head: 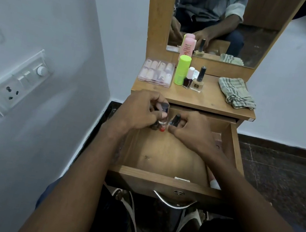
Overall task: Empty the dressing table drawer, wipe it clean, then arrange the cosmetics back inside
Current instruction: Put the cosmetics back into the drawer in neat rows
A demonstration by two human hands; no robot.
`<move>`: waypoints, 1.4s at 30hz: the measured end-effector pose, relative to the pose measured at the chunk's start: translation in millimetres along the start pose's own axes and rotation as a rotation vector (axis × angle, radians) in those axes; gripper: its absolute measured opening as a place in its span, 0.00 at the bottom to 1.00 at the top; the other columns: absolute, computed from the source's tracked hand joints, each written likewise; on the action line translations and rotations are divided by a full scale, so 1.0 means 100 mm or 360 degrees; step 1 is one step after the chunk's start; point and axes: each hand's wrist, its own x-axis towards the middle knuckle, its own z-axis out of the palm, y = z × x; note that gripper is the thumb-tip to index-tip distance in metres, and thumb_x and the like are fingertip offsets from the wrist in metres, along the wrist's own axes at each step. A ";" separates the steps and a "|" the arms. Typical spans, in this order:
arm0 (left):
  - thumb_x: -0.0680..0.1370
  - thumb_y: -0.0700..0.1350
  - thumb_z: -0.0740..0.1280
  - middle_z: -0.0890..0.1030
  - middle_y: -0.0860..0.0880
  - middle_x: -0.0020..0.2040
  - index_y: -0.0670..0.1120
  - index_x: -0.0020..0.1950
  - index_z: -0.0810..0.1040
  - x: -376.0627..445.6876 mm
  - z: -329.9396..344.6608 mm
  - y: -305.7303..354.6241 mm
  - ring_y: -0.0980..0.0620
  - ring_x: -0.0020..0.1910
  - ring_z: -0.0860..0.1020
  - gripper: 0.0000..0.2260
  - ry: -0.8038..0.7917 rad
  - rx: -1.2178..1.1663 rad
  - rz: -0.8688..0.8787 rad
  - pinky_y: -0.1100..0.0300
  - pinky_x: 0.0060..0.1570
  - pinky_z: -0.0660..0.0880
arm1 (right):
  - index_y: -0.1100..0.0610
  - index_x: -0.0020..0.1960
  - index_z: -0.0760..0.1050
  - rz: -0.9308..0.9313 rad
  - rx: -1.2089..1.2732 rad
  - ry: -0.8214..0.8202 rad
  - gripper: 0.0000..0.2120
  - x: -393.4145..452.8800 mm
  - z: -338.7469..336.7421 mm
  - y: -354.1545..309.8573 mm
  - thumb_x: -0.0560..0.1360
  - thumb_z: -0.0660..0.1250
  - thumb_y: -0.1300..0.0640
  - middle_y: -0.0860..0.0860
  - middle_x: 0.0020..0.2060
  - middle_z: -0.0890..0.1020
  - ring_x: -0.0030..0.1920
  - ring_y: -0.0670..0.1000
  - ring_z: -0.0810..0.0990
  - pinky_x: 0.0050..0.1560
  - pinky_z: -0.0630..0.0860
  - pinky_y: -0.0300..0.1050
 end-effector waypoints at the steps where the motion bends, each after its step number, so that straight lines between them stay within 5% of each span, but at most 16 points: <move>1: 0.74 0.44 0.79 0.85 0.58 0.42 0.55 0.50 0.86 -0.04 0.00 -0.03 0.60 0.40 0.82 0.08 -0.0059 0.0088 -0.0028 0.63 0.45 0.79 | 0.50 0.37 0.80 0.0029 -0.0046 -0.0076 0.08 -0.02 0.06 -0.02 0.71 0.77 0.49 0.46 0.30 0.80 0.33 0.47 0.78 0.33 0.72 0.42; 4: 0.70 0.47 0.78 0.85 0.60 0.42 0.57 0.44 0.86 -0.12 0.03 -0.05 0.58 0.42 0.82 0.06 -0.0158 0.0397 -0.0128 0.56 0.49 0.82 | 0.50 0.43 0.83 0.0064 -0.0176 -0.0186 0.05 -0.05 0.25 -0.07 0.69 0.76 0.51 0.48 0.35 0.82 0.38 0.51 0.82 0.35 0.77 0.43; 7: 0.69 0.46 0.78 0.86 0.58 0.45 0.56 0.47 0.88 -0.16 0.05 -0.03 0.53 0.46 0.83 0.08 -0.0203 0.0583 -0.0186 0.50 0.52 0.83 | 0.52 0.45 0.83 0.0073 -0.0186 -0.0258 0.06 -0.03 0.39 -0.11 0.70 0.77 0.52 0.49 0.37 0.82 0.37 0.50 0.81 0.31 0.74 0.41; 10: 0.70 0.45 0.79 0.85 0.56 0.45 0.56 0.48 0.88 -0.17 0.07 -0.06 0.52 0.45 0.82 0.09 -0.0208 0.0720 -0.0226 0.51 0.52 0.82 | 0.52 0.48 0.84 0.0021 -0.0201 -0.0295 0.08 -0.01 0.50 -0.13 0.71 0.78 0.53 0.49 0.39 0.84 0.41 0.50 0.83 0.38 0.83 0.47; 15: 0.71 0.45 0.80 0.85 0.55 0.50 0.56 0.53 0.88 -0.17 0.06 -0.08 0.49 0.50 0.83 0.13 -0.0226 0.0833 -0.0342 0.49 0.55 0.82 | 0.54 0.52 0.84 -0.0041 -0.0197 -0.0295 0.09 0.01 0.57 -0.15 0.72 0.77 0.57 0.50 0.43 0.84 0.45 0.52 0.83 0.42 0.83 0.49; 19: 0.72 0.42 0.78 0.84 0.54 0.50 0.56 0.54 0.88 -0.16 0.08 -0.08 0.48 0.50 0.83 0.13 -0.0177 0.0871 -0.0353 0.50 0.53 0.82 | 0.56 0.53 0.84 -0.0024 -0.0191 -0.0232 0.10 0.00 0.60 -0.16 0.72 0.77 0.59 0.52 0.44 0.84 0.45 0.53 0.81 0.39 0.75 0.42; 24: 0.73 0.42 0.76 0.84 0.51 0.51 0.53 0.55 0.88 -0.14 0.09 -0.09 0.47 0.50 0.82 0.12 -0.0087 0.0900 -0.0371 0.50 0.51 0.81 | 0.57 0.46 0.82 -0.0009 -0.0180 -0.0149 0.05 0.00 0.56 -0.22 0.73 0.74 0.64 0.52 0.40 0.81 0.43 0.53 0.80 0.39 0.77 0.45; 31: 0.75 0.43 0.77 0.85 0.51 0.53 0.53 0.58 0.88 -0.14 0.05 -0.12 0.50 0.49 0.80 0.12 -0.0057 0.0863 -0.0371 0.53 0.48 0.77 | 0.53 0.38 0.75 0.0038 -0.0226 -0.0083 0.11 0.03 0.60 -0.28 0.72 0.75 0.64 0.51 0.38 0.80 0.41 0.53 0.79 0.34 0.72 0.44; 42: 0.70 0.47 0.82 0.86 0.51 0.49 0.54 0.54 0.88 -0.12 -0.01 -0.13 0.47 0.49 0.83 0.14 -0.0007 0.0790 -0.0442 0.49 0.51 0.83 | 0.53 0.43 0.80 0.0050 -0.0209 -0.0057 0.07 0.04 0.59 -0.21 0.70 0.77 0.60 0.49 0.40 0.82 0.44 0.52 0.82 0.42 0.84 0.49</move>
